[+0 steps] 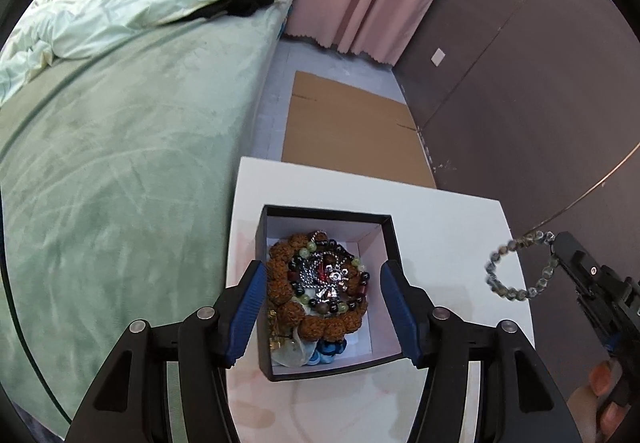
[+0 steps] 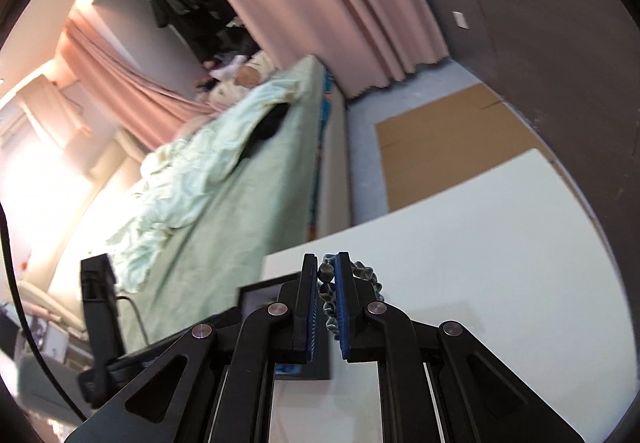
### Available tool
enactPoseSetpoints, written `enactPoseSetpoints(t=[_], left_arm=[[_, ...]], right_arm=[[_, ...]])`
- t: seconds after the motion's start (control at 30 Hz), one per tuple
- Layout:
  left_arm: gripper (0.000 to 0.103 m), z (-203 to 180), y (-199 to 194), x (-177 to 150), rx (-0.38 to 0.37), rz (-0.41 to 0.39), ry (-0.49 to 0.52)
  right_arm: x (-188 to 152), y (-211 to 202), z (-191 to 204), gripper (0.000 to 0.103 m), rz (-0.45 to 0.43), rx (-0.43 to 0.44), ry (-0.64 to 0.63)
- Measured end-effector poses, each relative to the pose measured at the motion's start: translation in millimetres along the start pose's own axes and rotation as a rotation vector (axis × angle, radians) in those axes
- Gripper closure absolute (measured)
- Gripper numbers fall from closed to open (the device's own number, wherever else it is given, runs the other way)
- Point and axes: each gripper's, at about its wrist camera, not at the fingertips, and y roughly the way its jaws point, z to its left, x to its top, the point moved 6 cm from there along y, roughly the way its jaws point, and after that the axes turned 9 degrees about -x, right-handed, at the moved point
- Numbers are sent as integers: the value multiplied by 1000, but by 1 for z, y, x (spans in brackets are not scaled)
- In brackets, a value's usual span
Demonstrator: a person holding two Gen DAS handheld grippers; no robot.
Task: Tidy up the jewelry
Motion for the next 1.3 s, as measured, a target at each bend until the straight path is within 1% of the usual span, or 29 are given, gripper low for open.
enactPoseSetpoints(t=[0.13,0.2,0.37,0.43,0.5,0.57,0.67,0.7,0.77,0.97,1.03,1.1,1.13,1.17,1.2,1.3], left_arm=[[43,2,-10,4,11,-30,11],[43,3,-14,5,1,-38,7],[43,14,-24,13,-22,-58,-39],[42,20,-28,18,-35,-64,-65],[37,24,-32,22,-61,-63,-88],[27,27,-36,25,-81,-74,-111],[16,33,-45,32,-83,-110,-124],[15,35,-47,35,-85,-118,-130],[7,40,-50,38,-88,-129,-141],[6,48,-45,39,-88,-112,-159],[6,49,-43,39,-86,-107,-158],[6,48,-42,39,-91,-104,-153],[6,47,-42,38,-91,-103,-151],[6,45,-41,37,-92,-102,-149],[6,44,-40,37,-93,-99,-147],[6,39,-37,34,-93,-91,-139]], right_arm=[[-6,2,18,93,2,58,-14],[-10,6,25,93,13,91,-10],[-17,13,41,93,22,162,-3],[-19,17,46,93,26,178,-3],[-23,23,52,93,36,192,0],[-26,29,55,93,51,200,4],[-31,41,60,93,73,205,8],[-34,45,62,93,82,206,8],[-37,52,66,93,95,204,3],[-42,66,74,93,128,196,-19],[-43,71,74,92,150,173,-29],[-45,80,69,84,194,146,-25],[-46,82,66,68,210,145,-15],[-46,82,61,55,214,142,-2],[-44,79,57,52,205,136,6],[-41,69,48,52,196,126,1]])
